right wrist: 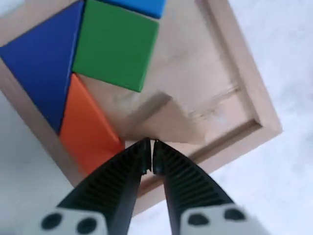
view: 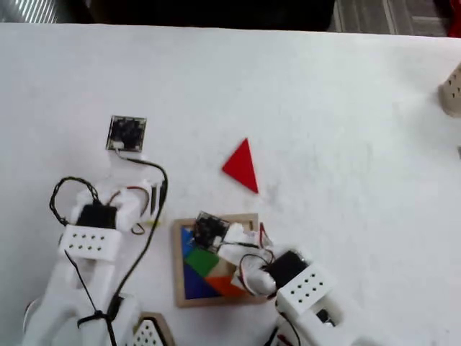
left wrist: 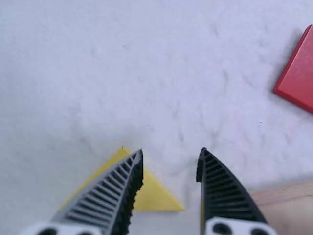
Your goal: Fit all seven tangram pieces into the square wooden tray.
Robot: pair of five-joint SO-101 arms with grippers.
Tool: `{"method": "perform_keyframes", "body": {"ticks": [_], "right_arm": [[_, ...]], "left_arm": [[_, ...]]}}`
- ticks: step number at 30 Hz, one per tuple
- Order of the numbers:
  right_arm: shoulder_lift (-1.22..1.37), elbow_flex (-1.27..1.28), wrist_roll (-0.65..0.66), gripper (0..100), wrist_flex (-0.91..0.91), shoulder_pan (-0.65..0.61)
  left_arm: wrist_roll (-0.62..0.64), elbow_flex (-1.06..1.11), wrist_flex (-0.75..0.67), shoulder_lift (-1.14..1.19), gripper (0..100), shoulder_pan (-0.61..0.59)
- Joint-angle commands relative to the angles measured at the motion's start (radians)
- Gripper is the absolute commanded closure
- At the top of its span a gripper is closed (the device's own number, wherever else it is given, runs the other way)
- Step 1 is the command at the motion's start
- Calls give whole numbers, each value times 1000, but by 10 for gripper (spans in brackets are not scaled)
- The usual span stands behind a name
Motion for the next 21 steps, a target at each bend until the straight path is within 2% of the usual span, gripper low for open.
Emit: {"method": "perform_keyframes", "body": {"ticks": [1, 9, 11, 14, 17, 21], "right_arm": [[-24, -9, -74, 978, -44, -71], [-33, -54, -161, 981, -64, -102], [-35, -104, -169, 981, -8, -64], [-35, -155, -172, 981, 5, 64], [-19, -144, -232, 978, -82, 185], [36, -75, -222, 980, -216, 216]], "left_arm": [[5, -8, -21, -22, 813, -2], [5, -8, -21, -22, 813, -2], [5, -8, -21, -22, 813, -2], [5, -8, -21, -22, 813, -2], [5, -8, -21, -22, 813, -2], [9, -15, -21, -7, 813, -4]]}}
